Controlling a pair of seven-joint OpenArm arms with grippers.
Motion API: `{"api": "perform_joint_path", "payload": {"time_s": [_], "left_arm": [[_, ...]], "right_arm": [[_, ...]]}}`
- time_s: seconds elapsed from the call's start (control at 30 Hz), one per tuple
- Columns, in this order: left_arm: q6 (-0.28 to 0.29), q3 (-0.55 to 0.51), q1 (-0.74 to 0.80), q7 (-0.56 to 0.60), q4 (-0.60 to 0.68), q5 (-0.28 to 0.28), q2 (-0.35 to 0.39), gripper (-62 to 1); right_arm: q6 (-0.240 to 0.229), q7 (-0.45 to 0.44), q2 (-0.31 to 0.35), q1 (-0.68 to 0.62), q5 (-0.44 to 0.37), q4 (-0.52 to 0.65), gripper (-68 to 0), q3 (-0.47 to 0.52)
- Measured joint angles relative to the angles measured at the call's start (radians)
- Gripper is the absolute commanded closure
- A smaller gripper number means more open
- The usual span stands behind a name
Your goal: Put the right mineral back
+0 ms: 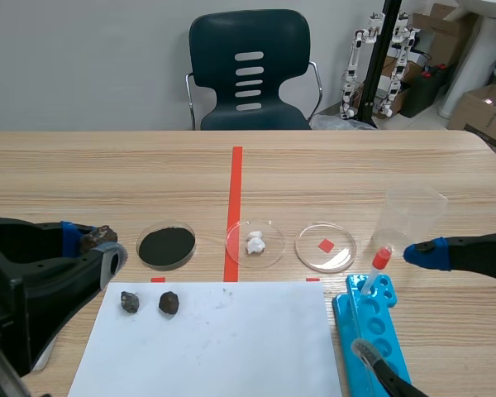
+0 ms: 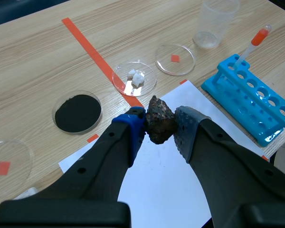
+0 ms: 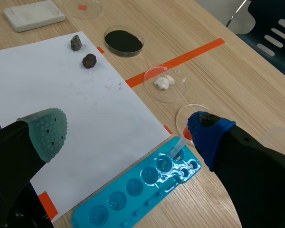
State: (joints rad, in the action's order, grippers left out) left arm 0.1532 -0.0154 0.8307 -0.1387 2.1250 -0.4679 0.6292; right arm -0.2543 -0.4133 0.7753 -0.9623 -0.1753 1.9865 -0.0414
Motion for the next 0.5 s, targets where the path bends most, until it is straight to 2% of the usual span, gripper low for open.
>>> {"api": "perform_joint_path", "payload": {"time_s": [0.5], "left_arm": [[0.0,0.0,0.0,-0.006,0.0,0.0,0.0,-10.0]], "right_arm": [[0.0,0.0,0.0,0.0,0.0,0.0,-52.9,0.0]]}}
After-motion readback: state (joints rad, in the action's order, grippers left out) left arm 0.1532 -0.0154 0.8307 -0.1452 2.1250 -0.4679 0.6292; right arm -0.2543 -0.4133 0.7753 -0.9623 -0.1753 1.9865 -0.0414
